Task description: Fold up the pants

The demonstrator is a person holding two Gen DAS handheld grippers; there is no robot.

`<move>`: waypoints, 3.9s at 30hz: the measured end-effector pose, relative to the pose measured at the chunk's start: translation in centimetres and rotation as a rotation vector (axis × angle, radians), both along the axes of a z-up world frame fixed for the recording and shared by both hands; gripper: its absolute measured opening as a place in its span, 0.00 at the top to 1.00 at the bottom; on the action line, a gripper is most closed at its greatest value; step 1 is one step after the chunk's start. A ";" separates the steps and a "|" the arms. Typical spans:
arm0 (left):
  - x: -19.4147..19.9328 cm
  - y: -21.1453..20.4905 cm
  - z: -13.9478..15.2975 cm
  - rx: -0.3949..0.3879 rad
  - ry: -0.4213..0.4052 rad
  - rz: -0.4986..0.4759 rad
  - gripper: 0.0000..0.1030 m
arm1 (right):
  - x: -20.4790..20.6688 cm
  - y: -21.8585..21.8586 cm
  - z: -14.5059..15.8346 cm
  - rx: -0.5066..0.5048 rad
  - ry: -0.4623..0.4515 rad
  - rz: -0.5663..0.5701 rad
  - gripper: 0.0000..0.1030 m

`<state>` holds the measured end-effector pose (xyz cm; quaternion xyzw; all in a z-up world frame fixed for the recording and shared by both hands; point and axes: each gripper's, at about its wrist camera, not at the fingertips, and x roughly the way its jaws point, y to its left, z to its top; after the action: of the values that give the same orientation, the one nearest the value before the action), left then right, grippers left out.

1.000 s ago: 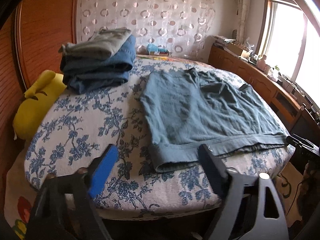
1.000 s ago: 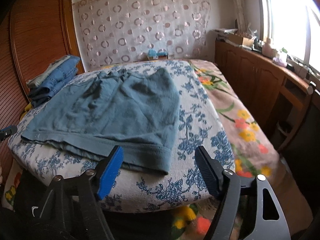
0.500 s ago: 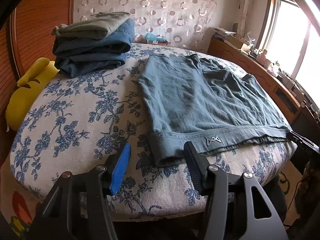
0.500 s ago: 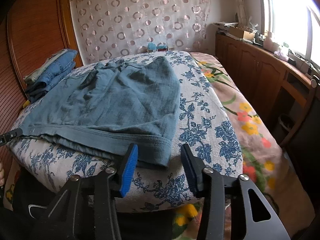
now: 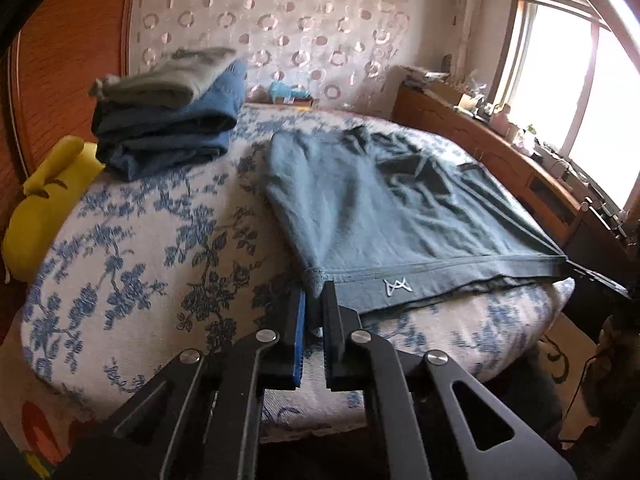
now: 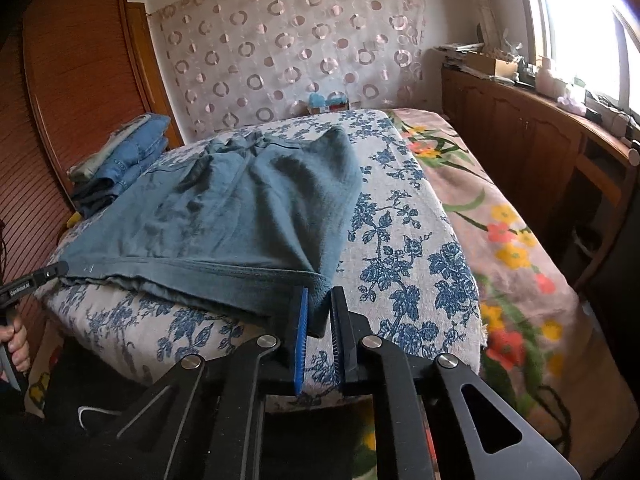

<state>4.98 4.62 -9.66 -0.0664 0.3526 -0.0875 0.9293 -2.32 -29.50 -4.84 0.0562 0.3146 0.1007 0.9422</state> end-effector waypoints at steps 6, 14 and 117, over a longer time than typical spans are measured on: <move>-1.9 0.3 2.2 -0.003 -0.049 -0.006 0.93 | -1.2 -0.5 0.7 0.001 -0.019 0.000 0.95; -1.8 0.6 2.1 -0.009 -0.039 -0.002 0.93 | -1.8 -1.4 0.3 0.001 -0.017 -0.012 0.95; 5.8 -13.6 0.8 0.066 0.005 -0.257 0.40 | 2.2 0.6 2.0 0.015 -0.038 0.088 0.93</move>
<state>10.78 -8.98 -8.88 0.0095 0.3630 -0.1939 0.9113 -0.16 -28.86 -2.81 0.0475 0.2980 0.1455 0.9422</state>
